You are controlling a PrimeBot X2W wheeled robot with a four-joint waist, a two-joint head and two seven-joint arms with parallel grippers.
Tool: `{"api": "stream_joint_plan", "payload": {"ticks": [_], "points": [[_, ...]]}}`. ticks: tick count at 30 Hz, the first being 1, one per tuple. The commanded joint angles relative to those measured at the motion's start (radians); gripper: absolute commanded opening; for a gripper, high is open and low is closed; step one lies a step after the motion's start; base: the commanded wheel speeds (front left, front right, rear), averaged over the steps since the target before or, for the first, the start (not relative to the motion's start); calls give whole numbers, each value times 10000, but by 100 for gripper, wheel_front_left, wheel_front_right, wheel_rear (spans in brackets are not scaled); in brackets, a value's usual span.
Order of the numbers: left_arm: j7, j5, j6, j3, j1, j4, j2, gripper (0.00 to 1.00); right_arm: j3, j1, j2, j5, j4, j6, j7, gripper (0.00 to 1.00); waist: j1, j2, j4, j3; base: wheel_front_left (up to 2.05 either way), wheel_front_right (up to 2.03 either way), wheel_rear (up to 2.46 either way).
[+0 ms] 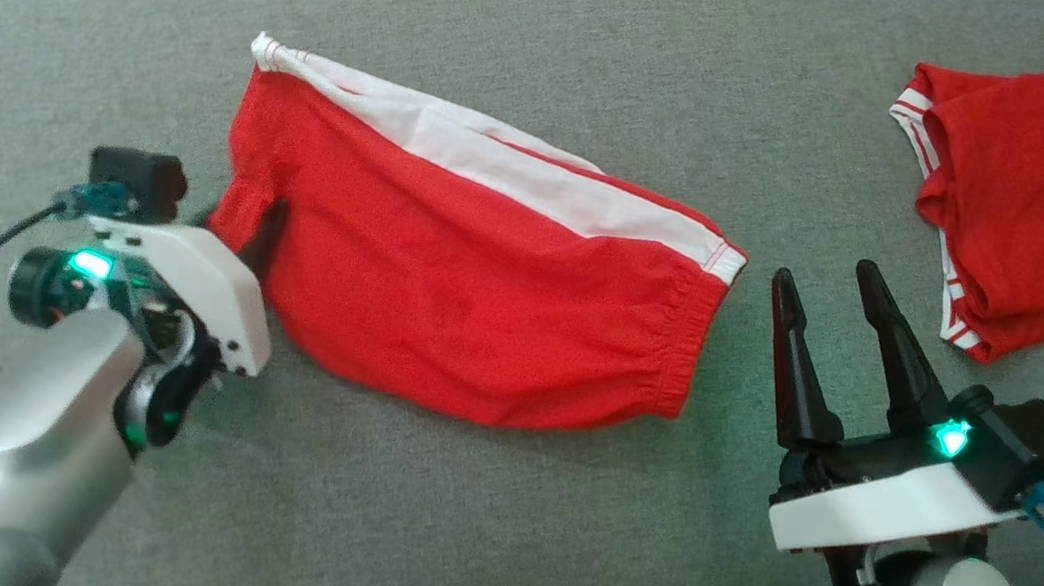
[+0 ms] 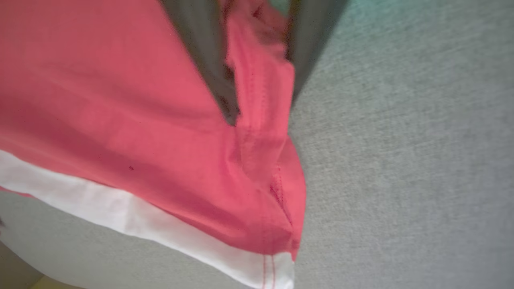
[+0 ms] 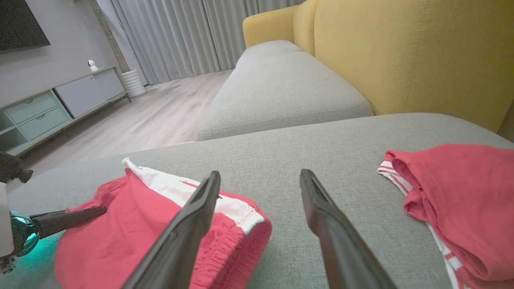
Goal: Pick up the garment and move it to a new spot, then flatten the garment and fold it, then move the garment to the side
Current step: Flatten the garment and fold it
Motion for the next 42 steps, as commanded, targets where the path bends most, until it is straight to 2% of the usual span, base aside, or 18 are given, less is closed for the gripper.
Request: {"api": "stream_joint_plan", "payload": {"ticks": [1,6,10,17,20,25,26,27,28,37,42], "points": [[49,72,-39,57,-125,-71,55,0,198,-32,9,-53,-406,35,-42,100,0,-1,16,-57,0,0,0],[-553,42,-5,214,39,-226,-38,0,51,145,9,-101,-332,35,-44,100,0,-1,196,-451,0,0,0],[-1119,-156,221,496,692,-699,90,0,-153,364,9,-162,-252,35,43,100,0,-1,446,-941,0,0,0],[-1605,-697,1059,842,2776,-2330,503,0,-631,944,9,-344,-128,35,510,100,0,-1,1121,-1756,0,0,0],[-1830,-991,1439,1002,3627,-3042,496,0,-850,1151,9,-377,-135,35,688,100,0,-1,1385,-1953,0,0,0],[-2162,-1224,1743,1117,4372,-3562,342,0,-1045,1348,9,-422,-126,35,854,100,0,-1,1679,-2158,0,0,0],[-2281,-1230,1768,1143,4460,-3600,302,36,-1064,1369,9,-442,-124,35,888,100,0,-1,1736,-2195,0,0,0],[-2405,-1208,1777,1156,4512,-3608,261,88,-1086,1383,9,-467,-117,35,922,100,0,-1,1793,-2238,0,0,0],[-2570,-1144,1790,1173,4526,-3592,222,100,-1107,1392,9,-487,-105,35,952,100,0,-1,1846,-2285,0,0,0],[-3852,-40,1893,1000,4179,-3314,93,100,-1214,1552,9,-595,172,35,1666,100,0,-1,2654,-2946,0,0,0],[-4089,377,2280,954,4412,-3519,284,100,-976,1398,9,-347,640,35,2302,100,0,-1,3213,-3184,0,0,0]]}}
